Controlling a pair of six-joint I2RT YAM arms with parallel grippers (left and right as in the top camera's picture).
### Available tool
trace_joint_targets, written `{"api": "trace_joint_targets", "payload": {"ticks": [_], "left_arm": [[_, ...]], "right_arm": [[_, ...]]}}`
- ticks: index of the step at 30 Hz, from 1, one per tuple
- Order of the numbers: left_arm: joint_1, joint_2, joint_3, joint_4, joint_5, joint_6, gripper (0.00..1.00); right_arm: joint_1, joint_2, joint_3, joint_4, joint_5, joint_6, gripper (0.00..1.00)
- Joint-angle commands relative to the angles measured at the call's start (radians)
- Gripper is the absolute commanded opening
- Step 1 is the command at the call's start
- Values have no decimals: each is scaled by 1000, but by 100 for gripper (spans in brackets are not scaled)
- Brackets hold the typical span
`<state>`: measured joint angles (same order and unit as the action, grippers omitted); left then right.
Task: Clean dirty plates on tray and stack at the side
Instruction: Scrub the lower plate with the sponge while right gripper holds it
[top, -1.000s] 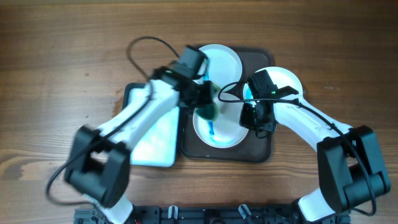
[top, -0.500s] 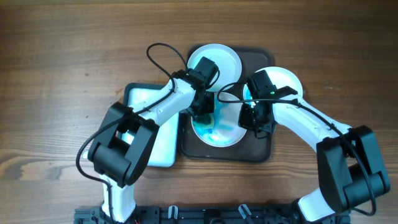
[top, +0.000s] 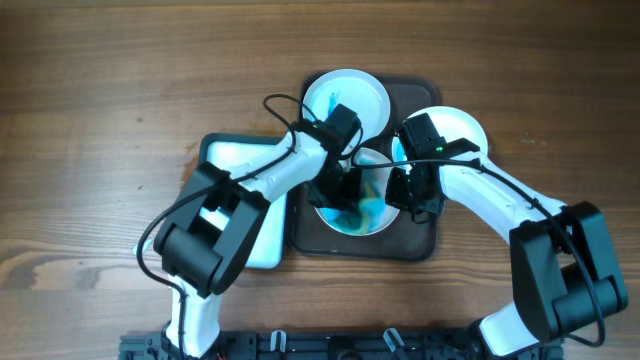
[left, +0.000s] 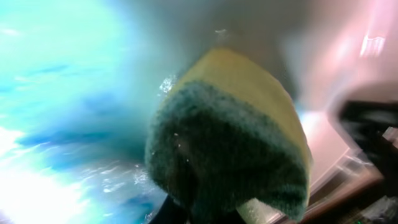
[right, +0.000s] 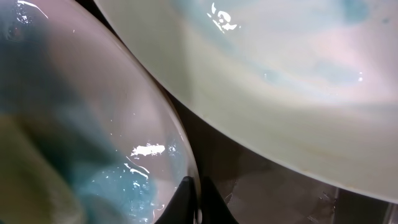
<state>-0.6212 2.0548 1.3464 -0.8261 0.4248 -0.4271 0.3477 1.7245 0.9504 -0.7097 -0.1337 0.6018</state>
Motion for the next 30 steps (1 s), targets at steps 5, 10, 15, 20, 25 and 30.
{"api": "trace_joint_targets", "payload": {"ticks": [5,10,15,20,25,30], "left_arm": [[98,6,13,-79,-516,3,4],[95,5,60,47,-297,1,4],[-42,69,58,208,-8,-22,4],[-95,107,58,248,242,-47,4],[-63,107,58,171,202,2,4],[54,79,58,-57,-322,0,4]], "right_arm": [[-4,17,-10,-18,55,1,4],[-4,17,-10,-18,56,0,4],[-4,17,-10,-26,56,0,4],[-4,17,-10,-34,56,0,4],[-3,17,-10,-37,59,1,4],[-3,17,-10,-40,59,1,4]]}}
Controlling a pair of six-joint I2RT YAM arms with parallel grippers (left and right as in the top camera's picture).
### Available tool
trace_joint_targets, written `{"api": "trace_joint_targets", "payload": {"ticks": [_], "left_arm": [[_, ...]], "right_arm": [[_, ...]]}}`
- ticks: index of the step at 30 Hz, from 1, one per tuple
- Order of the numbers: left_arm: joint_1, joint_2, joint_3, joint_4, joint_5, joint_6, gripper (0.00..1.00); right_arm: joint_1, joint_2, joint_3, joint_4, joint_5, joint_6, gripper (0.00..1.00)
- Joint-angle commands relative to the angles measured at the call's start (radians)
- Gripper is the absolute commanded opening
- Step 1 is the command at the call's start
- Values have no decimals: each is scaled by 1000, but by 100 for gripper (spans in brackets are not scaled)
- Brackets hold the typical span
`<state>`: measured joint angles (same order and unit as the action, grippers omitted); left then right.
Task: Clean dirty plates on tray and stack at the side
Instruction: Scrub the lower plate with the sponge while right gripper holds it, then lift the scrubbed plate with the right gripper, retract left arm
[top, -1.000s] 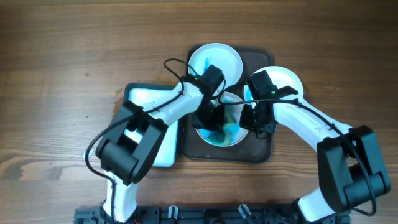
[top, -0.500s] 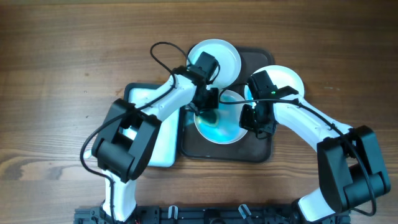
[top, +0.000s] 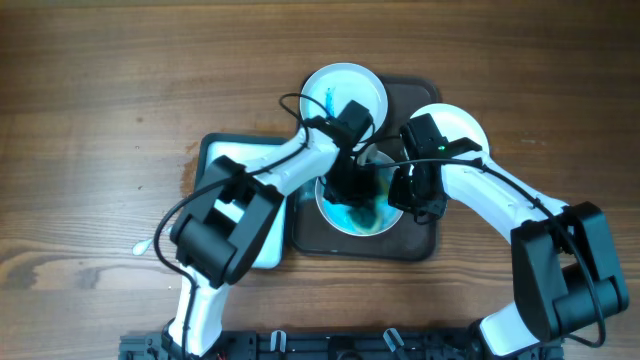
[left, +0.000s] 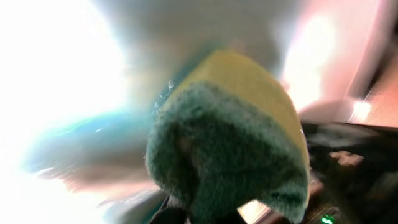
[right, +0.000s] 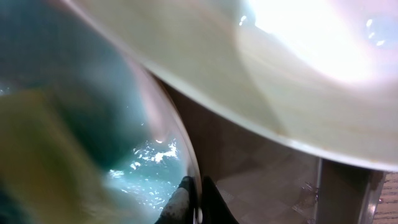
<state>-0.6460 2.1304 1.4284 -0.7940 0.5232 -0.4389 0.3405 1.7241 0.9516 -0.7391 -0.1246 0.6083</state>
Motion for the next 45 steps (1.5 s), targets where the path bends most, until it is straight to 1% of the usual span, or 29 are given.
{"api": "trace_joint_targets", "payload": {"ticks": [1,3,5,6,9,11,12,14,15,17,18,19,21,23,24,25,26,27,28,29,32,33,34,35,38,39,40,42,45], "left_arm": [[94,-3,-24,-104,-477,9,4],[128,-21,-24,-113,-625,5,4],[135,-38,-17,-117,-634,5,4],[135,-61,1,-138,-577,5,4],[134,-183,61,-168,-301,10,4],[145,-296,72,-169,-182,10,4],[158,-357,72,-177,-172,10,4],[207,-471,72,-227,-240,14,4],[240,-516,72,-271,-340,13,4],[317,-554,71,-365,-541,13,4],[355,-549,55,-402,-574,13,4],[376,-545,29,-403,-577,13,4],[423,-531,-100,-341,-577,13,4],[460,-523,-301,-175,-563,-13,4],[467,-523,-360,-121,-533,-13,6],[472,-524,-397,-82,-496,-13,8],[475,-524,-418,-61,-457,-13,14],[474,-525,-413,-58,-447,-13,28],[475,-535,-398,-64,-432,-9,34],[475,-546,-381,-78,-425,-9,39],[477,-641,-250,-202,-423,-9,64],[481,-667,-221,-225,-423,-9,70],[498,-723,-169,-257,-423,-10,82],[518,-769,-144,-262,-423,-10,100],[600,-890,-110,-262,-422,-30,100],[635,-933,-106,-260,-418,-48,100],[674,-982,-106,-254,-414,-48,100],[739,-1066,-106,-253,-416,-47,100],[785,-1152,-106,-255,-416,-39,100]], "right_arm": [[4,17,-11,-10,50,-5,4],[4,17,-11,-10,50,-5,4],[4,17,-11,-11,50,-6,4],[4,17,-11,-10,50,-6,4],[4,17,-11,-10,50,-6,4],[4,17,-11,-11,50,-6,4],[4,17,-11,-13,50,-6,4],[4,17,-11,-12,50,-8,4],[4,17,-11,-8,50,-18,4],[4,17,-11,19,49,-90,4],[4,17,-11,37,45,-163,4],[4,17,-11,43,45,-198,4],[4,17,-11,47,45,-263,4],[4,17,-11,47,46,-293,4],[4,17,-11,47,45,-287,5],[4,17,-11,47,46,-276,5],[4,17,-11,48,46,-247,6],[4,17,-11,51,46,-205,4],[4,17,-9,50,45,-177,4],[4,16,-3,45,36,-172,4],[4,-46,92,-66,40,-190,4],[4,-73,122,-92,45,-192,4],[8,-122,189,-143,46,-250,4],[18,-146,240,-184,49,-289,4],[90,-161,399,-287,119,-324,4],[116,-161,423,-288,140,-326,4],[169,-161,457,-266,154,-369,4],[274,-160,464,-161,226,-400,4],[470,-122,464,14,485,-403,4]]}}
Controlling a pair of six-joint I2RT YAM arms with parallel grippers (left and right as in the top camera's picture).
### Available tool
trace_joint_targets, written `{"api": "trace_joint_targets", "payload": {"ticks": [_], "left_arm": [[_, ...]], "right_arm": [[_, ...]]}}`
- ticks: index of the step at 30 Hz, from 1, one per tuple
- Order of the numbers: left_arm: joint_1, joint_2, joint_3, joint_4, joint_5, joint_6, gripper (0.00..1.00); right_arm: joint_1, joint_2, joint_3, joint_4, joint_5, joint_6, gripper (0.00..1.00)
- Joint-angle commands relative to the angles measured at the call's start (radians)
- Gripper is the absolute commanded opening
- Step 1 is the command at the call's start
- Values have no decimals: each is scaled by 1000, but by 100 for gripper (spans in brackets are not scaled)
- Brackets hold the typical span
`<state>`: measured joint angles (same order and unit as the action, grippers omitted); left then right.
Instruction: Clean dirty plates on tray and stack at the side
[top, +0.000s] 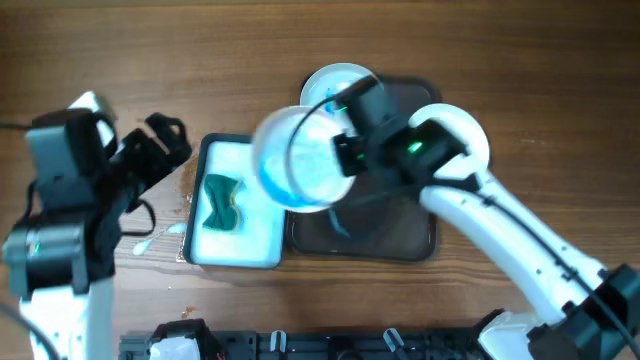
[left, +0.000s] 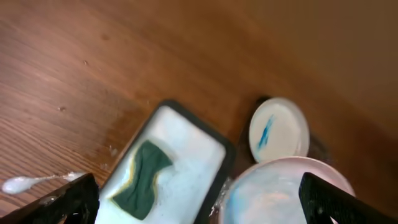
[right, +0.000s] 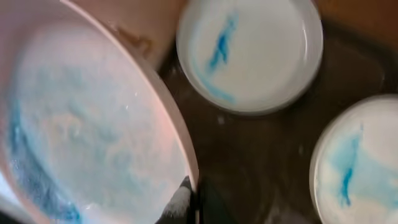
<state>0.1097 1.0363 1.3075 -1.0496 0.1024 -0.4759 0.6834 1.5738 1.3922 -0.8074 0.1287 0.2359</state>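
My right gripper (right: 189, 200) is shut on the rim of a white plate (right: 87, 124) smeared with pale blue. It holds that plate (top: 300, 160) up in the air over the gap between the dark tray (top: 365, 235) and the white basin (top: 255, 250). Two more blue-streaked plates rest on the tray, one at the back (right: 249, 53) and one at the right (right: 360, 162). The green-and-yellow sponge (top: 222, 200) lies in the basin. My left gripper (left: 196, 193) is open and empty, raised at the left (top: 165, 140), apart from the sponge (left: 143, 180).
A small white blob with wet streaks (top: 140, 247) lies on the wooden table left of the basin. The right arm (top: 500, 215) reaches across the tray's right side.
The sponge has left my left gripper and now lies in the basin. That gripper is open, pulled back left and high. My right gripper has lifted the scrubbed plate off the tray, toward the left.
At first my left gripper pressed the sponge into the blue-smeared front plate while the right pinched its rim. A second later the sponge was still in that plate. Now the sponge is in the basin and the plate hangs in the right gripper.
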Motion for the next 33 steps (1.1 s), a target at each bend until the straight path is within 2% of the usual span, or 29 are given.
{"api": "trace_joint_targets", "payload": {"ticks": [1,5,14,17,33], "left_arm": [[29,-69,15,0,5,-2,100],[29,-77,15,0,5,-2,100],[29,-64,15,0,5,-2,100],[29,-64,15,0,5,-2,100],[29,-64,15,0,5,-2,100]], "right_arm": [[167,42,23,116,293,-40,4],[358,101,23,242,681,-123,4],[518,105,23,341,961,-397,4],[548,105,23,360,986,-446,4],[566,105,23,386,995,-446,4]]}}
